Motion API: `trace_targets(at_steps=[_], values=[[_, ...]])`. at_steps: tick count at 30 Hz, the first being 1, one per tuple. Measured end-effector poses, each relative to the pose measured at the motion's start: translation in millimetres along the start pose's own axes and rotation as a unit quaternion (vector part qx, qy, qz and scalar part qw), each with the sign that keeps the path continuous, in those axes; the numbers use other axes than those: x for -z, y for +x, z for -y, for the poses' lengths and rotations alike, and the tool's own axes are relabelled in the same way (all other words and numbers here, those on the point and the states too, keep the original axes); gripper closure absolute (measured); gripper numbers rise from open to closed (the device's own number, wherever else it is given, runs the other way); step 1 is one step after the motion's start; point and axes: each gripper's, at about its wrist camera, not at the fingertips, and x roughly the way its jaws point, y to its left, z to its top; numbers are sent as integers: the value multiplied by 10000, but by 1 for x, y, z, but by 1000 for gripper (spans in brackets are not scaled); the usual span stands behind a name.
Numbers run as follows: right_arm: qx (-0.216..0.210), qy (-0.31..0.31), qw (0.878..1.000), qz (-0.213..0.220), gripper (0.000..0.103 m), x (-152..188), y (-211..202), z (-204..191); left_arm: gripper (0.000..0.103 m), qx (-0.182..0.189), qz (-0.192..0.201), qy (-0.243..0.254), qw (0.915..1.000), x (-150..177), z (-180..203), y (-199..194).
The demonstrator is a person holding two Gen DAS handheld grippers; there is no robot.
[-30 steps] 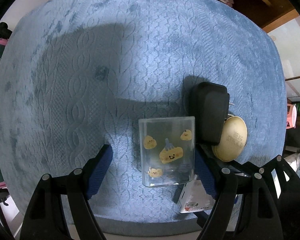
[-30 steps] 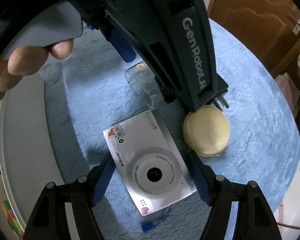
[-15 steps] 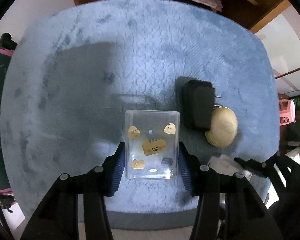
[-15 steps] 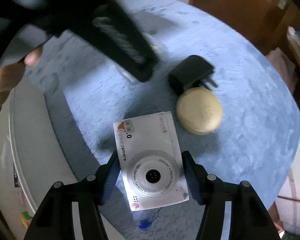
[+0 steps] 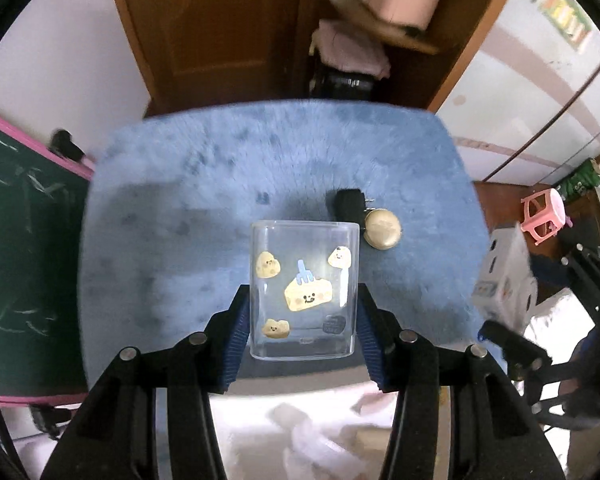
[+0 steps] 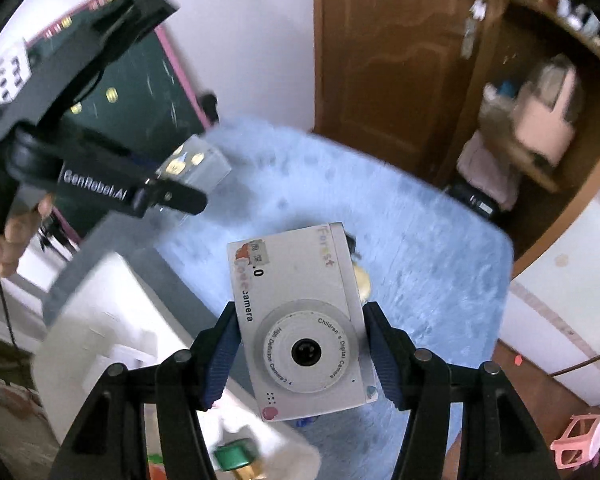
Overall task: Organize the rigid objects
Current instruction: 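Grasp the clear sticker box with the left tool while the right tool grasps the white box-shaped device, then carry the sticker box into the tray with the left tool while the right tool carries the white device there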
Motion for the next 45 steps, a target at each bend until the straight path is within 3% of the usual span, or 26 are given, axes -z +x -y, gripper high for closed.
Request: trace_targets(at_steps=[8, 14, 21, 24, 32, 39, 45], values=[[-79, 239, 9964, 804, 42, 4, -89, -49, 50, -89, 541, 129, 9984, 51, -6, -71], [-224, 416, 9952, 855, 42, 25, -115, -77, 50, -204, 489, 125, 9985, 96, -2, -76], [-110, 730, 9972, 114, 42, 60, -91, -95, 50, -319, 23, 383, 9988, 151, 7, -47], [127, 886, 9956, -281, 42, 78, -74, -100, 50, -368, -284, 474, 9978, 177, 12, -25], [638, 1551, 9757, -1408, 42, 121, -18, -90, 50, -498, -885, 355, 9942, 222, 7, 26], [809, 1881, 9629, -1758, 42, 143, 5, -83, 50, -526, -1000, 135, 9935, 237, -4, 42], [863, 1871, 9609, -1847, 41, 144, 11, -86, 50, -575, -900, 127, 9942, 239, -4, 46]])
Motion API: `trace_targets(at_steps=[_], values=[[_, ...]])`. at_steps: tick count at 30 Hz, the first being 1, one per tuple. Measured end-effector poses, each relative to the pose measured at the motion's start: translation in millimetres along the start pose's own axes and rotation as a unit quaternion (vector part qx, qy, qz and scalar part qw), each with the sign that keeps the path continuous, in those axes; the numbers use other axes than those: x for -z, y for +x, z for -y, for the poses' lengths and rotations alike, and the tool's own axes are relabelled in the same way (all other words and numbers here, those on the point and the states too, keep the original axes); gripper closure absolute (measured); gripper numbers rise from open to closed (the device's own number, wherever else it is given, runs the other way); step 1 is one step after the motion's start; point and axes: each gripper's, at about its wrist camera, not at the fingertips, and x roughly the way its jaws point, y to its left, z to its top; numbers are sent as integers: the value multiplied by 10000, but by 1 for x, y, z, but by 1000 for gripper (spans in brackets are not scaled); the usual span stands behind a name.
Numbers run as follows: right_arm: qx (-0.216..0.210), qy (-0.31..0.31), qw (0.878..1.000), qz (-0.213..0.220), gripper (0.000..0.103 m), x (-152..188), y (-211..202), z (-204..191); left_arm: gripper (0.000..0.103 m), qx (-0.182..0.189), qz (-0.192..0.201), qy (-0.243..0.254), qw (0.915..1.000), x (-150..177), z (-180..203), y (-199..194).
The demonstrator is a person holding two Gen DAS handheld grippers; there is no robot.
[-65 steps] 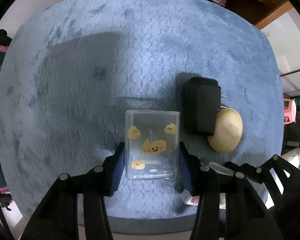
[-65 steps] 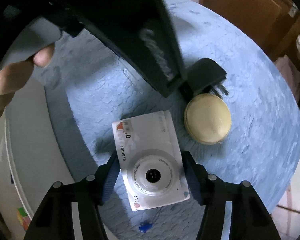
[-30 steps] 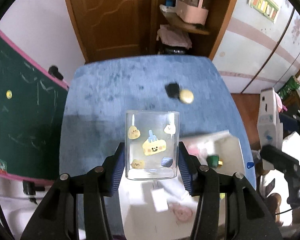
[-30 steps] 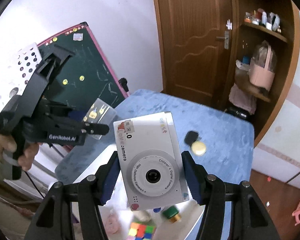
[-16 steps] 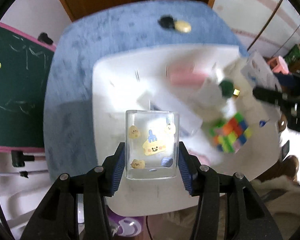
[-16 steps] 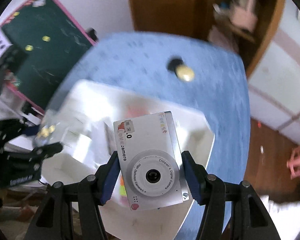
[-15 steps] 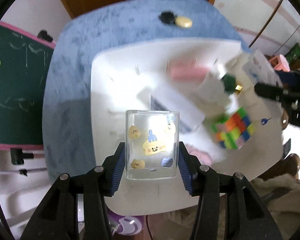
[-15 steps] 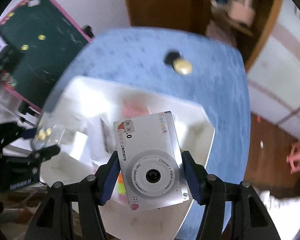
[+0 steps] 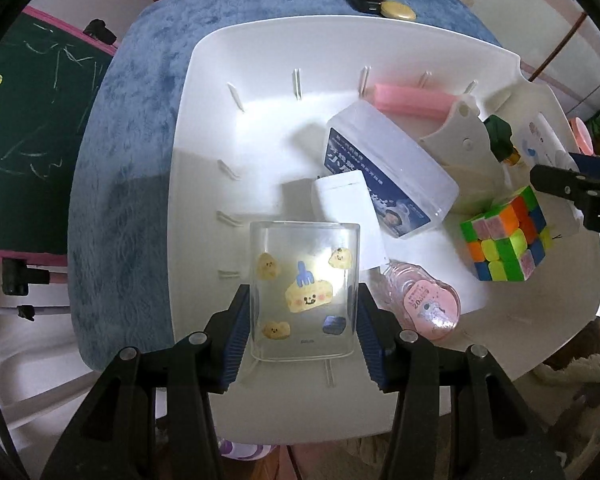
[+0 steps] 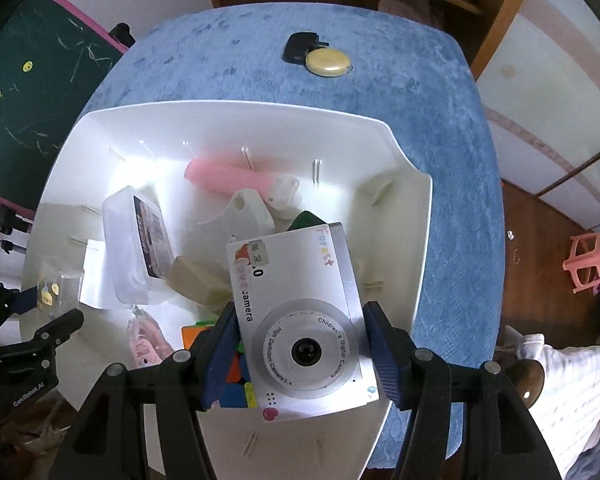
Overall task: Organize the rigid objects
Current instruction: 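Carry the sticker box into the tray with the left tool while the right tool carries the white device there, then open both tools and move them back toward the charger and gold tin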
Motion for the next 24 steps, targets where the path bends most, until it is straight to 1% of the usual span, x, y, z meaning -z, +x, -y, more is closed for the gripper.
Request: trace_targets(at_steps=[5, 7, 9, 10, 11, 12, 15, 18, 24], values=[[57, -26, 10000, -16, 41, 0, 1, -2, 49, -80, 80, 28, 9999, 1, -1, 2], [28, -68, 9999, 145, 41, 1, -6, -4, 49, -139, 85, 18, 9999, 3, -3, 2], [26, -130, 9997, 212, 38, -1, -9, -6, 48, -229, 75, 9, 9997, 4, -5, 3], [28, -147, 9996, 235, 37, -1, -11, -8, 46, -247, 82, 1, 9997, 4, -6, 3], [40, -154, 9996, 249, 33, -1, -12, -9, 37, -252, 103, -18, 9996, 5, -7, 2], [42, -172, 9994, 297, 33, -1, -14, -10, 33, -201, 131, -40, 9997, 5, -8, 0], [39, -246, 9991, 339, 33, 1, -19, -14, 26, -89, 214, -65, 9997, 6, -8, -7], [59, -316, 9987, 393, 33, 4, -22, -16, 24, -265, 352, 30, 9990, 6, -3, -13], [83, -273, 9986, 453, 33, 6, -25, -10, 24, -231, 476, 42, 9986, 2, 0, -23]])
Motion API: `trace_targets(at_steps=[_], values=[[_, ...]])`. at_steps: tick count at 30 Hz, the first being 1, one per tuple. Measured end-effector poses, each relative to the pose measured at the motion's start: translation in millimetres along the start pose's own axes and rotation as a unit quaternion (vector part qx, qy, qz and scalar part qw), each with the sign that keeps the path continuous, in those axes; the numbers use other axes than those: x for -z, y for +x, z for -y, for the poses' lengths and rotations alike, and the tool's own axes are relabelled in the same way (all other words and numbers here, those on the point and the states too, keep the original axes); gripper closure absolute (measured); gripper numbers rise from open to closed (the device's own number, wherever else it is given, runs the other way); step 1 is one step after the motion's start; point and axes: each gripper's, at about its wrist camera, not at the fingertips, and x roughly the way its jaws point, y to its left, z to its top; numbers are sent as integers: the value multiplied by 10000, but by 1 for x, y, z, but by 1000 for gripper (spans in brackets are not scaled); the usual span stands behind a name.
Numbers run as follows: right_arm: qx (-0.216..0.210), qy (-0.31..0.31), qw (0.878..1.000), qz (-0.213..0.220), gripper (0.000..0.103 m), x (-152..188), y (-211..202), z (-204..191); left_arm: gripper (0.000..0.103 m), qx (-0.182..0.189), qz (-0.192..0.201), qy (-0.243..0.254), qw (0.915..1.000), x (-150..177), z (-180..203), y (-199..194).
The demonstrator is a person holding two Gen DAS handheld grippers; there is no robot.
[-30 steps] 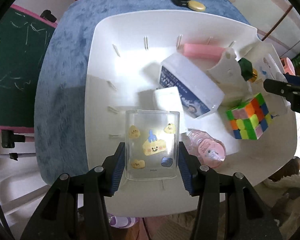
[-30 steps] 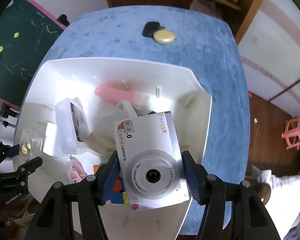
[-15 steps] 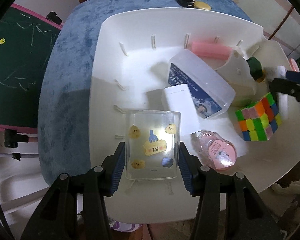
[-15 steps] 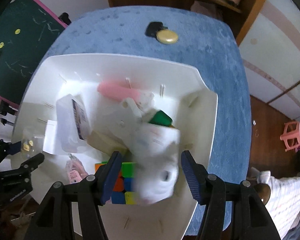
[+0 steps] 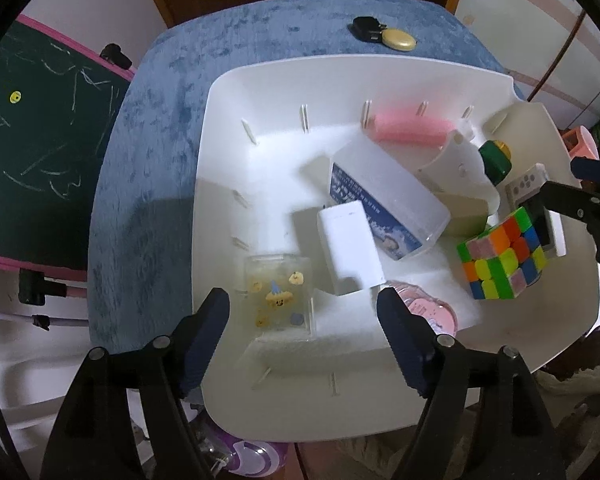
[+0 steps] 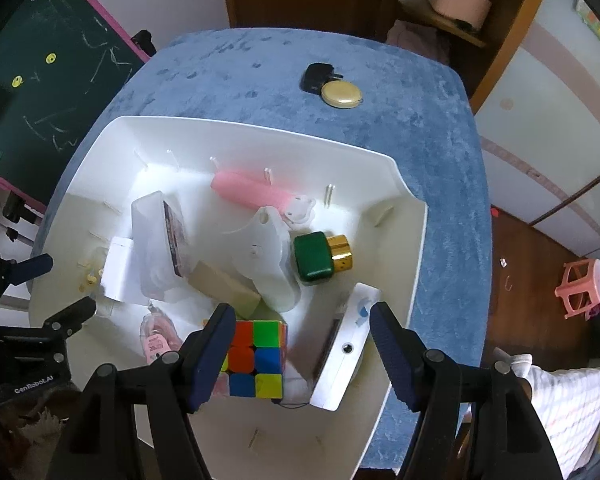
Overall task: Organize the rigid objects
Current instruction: 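Open both tools and move them back toward the charger and gold tin, then grasp the black plug charger with the left tool while the right tool grasps the gold round tin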
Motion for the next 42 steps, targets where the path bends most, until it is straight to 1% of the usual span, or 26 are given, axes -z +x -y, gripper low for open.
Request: trace_targets(at_steps=[8, 12, 15, 22, 26, 31, 35, 38, 42], values=[[-4, 129, 9999, 68, 33, 2, -6, 9, 24, 6, 245, 183, 9995, -18, 6, -15], [19, 188, 9997, 150, 33, -1, -10, 13, 24, 10, 413, 368, 9985, -33, 10, -27], [45, 282, 9994, 195, 33, -5, -13, 16, 24, 48, 468, 476, 9978, -46, 10, -34], [-2, 615, 9979, 197, 33, -17, -17, 26, 24, 402, 508, 533, 9965, -93, 8, -55], [-44, 818, 9963, 244, 33, -29, -22, 32, 24, 437, 678, 748, 9939, -125, 10, -69], [-50, 993, 9945, 331, 33, -51, -27, 39, 24, 344, 1001, 1190, 9872, -166, 14, -83], [29, 1048, 9936, 409, 33, -75, -28, 46, 24, 250, 1166, 1686, 9784, -199, 20, -82], [159, 1041, 9932, 505, 33, -96, -28, 52, 24, 267, 1192, 2130, 9694, -223, 25, -74], [313, 1079, 9917, 626, 33, -131, -25, 62, 24, 281, 1106, 2611, 9585, -252, 30, -53]])
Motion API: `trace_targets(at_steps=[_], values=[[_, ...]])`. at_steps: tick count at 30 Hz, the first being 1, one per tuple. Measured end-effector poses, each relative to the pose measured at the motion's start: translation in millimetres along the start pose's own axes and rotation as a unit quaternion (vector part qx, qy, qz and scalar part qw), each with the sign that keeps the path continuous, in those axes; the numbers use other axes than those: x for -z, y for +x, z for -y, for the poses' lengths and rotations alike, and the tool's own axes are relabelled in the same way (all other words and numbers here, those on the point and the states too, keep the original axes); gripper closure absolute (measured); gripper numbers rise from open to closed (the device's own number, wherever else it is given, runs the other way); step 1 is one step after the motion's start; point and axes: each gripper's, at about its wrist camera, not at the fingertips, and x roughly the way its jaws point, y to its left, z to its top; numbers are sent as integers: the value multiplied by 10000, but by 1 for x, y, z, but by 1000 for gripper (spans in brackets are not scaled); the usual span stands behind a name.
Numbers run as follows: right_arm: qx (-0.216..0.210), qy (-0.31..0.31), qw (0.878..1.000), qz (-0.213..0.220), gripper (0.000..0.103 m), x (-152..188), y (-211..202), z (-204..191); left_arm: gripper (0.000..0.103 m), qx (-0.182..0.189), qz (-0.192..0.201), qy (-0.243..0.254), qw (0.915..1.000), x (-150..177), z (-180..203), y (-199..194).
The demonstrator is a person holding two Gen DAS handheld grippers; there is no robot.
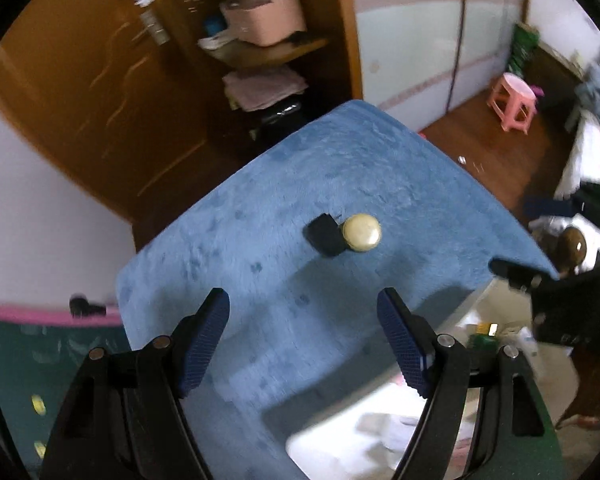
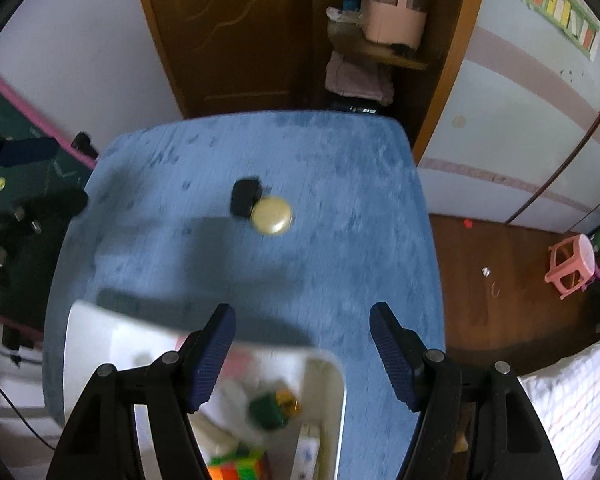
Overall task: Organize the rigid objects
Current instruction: 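Grasp the black plug charger with the left tool while the right tool grasps the gold round tin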
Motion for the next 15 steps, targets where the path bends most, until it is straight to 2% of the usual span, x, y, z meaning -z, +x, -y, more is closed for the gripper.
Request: trace_targets(at_steps=[6, 11, 15], values=[[24, 95, 9999, 45, 33, -44, 26, 1, 24, 482, 107, 846, 9952, -26, -9, 45], [-220, -68, 9995, -203, 33, -57, 73, -6, 24, 1163, -84, 1489, 9819, -32, -6, 94], [-340, -217, 9974, -595, 33, -56, 112, -13, 24, 1383, -245, 1951, 9707, -33, 1, 129]])
